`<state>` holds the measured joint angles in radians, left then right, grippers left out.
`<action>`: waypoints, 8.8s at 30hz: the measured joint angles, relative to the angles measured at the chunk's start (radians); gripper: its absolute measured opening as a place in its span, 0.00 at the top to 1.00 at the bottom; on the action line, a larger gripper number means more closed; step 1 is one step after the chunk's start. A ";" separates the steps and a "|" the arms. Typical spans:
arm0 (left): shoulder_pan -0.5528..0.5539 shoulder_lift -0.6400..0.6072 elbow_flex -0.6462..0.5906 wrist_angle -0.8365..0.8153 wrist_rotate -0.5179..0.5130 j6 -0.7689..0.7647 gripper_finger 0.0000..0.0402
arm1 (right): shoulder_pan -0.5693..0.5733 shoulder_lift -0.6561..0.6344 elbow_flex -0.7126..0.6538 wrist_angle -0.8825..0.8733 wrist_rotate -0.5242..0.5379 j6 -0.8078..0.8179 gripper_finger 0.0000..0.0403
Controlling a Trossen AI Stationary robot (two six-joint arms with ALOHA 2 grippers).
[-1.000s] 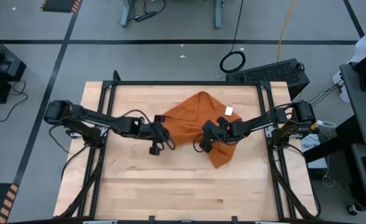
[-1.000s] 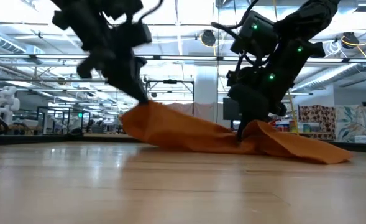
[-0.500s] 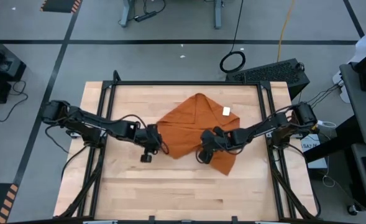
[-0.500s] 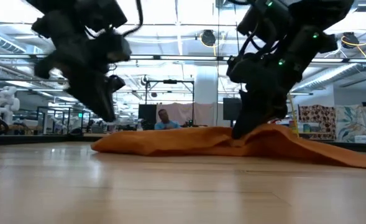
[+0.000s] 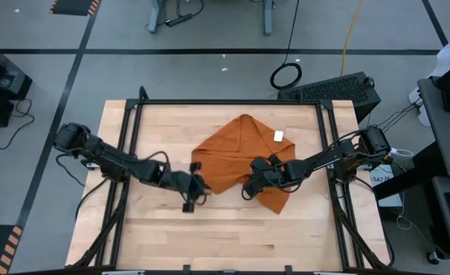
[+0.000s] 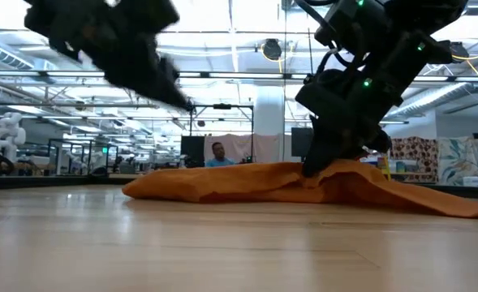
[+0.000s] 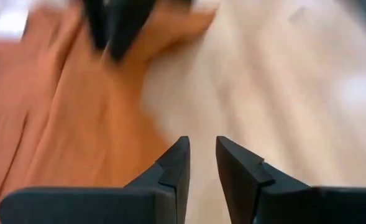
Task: Roll towel into tight, uniform cylinder
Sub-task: Fold the brown towel
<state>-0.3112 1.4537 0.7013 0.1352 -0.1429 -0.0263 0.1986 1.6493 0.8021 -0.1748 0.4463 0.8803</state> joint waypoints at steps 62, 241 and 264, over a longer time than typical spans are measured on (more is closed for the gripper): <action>0.010 -0.067 0.190 -0.573 0.151 -0.018 0.77 | 0.305 0.037 0.001 0.158 0.116 -0.045 0.67; 0.507 0.536 0.468 -0.301 0.090 0.216 0.47 | 0.181 0.006 0.000 -0.505 0.788 0.196 0.67; 0.494 0.503 0.465 -0.401 0.085 0.189 0.71 | 0.076 -0.023 -0.083 -0.458 0.599 -0.136 0.67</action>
<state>0.1829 1.9564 1.1664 -0.2657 -0.0582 0.1627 0.2744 1.6265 0.7194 -0.6332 1.0449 0.7445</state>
